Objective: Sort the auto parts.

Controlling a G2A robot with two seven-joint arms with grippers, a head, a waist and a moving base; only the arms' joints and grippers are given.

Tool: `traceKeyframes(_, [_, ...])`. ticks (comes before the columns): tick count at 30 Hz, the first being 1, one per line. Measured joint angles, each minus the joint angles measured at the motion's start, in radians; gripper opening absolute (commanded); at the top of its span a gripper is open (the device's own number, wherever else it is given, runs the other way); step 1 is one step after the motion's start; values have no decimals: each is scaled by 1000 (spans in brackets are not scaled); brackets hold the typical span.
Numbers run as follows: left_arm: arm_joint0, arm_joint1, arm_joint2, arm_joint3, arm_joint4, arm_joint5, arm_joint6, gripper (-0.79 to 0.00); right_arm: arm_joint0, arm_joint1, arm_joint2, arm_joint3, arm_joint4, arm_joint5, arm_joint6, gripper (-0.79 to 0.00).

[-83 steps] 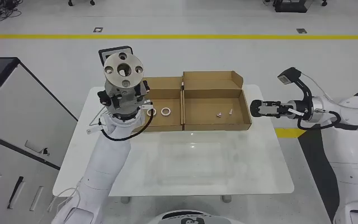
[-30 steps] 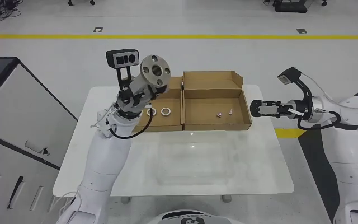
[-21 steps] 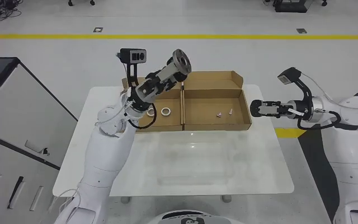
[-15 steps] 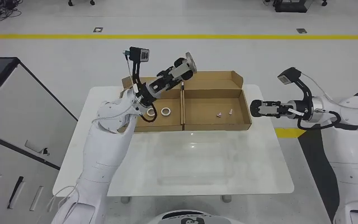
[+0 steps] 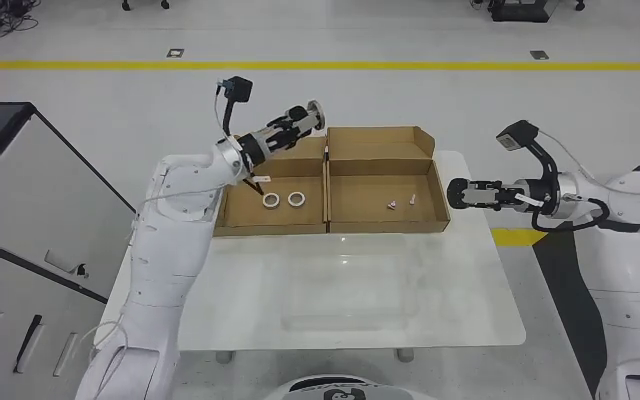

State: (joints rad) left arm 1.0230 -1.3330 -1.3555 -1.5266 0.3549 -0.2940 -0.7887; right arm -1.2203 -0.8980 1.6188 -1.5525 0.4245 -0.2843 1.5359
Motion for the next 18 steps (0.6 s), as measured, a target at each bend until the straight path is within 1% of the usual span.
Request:
traceKeyframes(4, [-43,12,2,51,95,42,-79,-785,0,0,0,0,0,0,0,0])
traceKeyframes(8, [-86,21,24,106,200,80,-145,-785,0,0,0,0,0,0,0,0])
traceKeyframes(12, [-132,31,52,176,384,86,-139,-785,0,0,0,0,0,0,0,0])
traceKeyframes(15, [-166,36,69,241,455,87,-151,-785,0,0,0,0,0,0,0,0])
traceKeyframes(18, [-202,39,85,297,496,94,-196,-785,0,0,0,0,0,0,0,0])
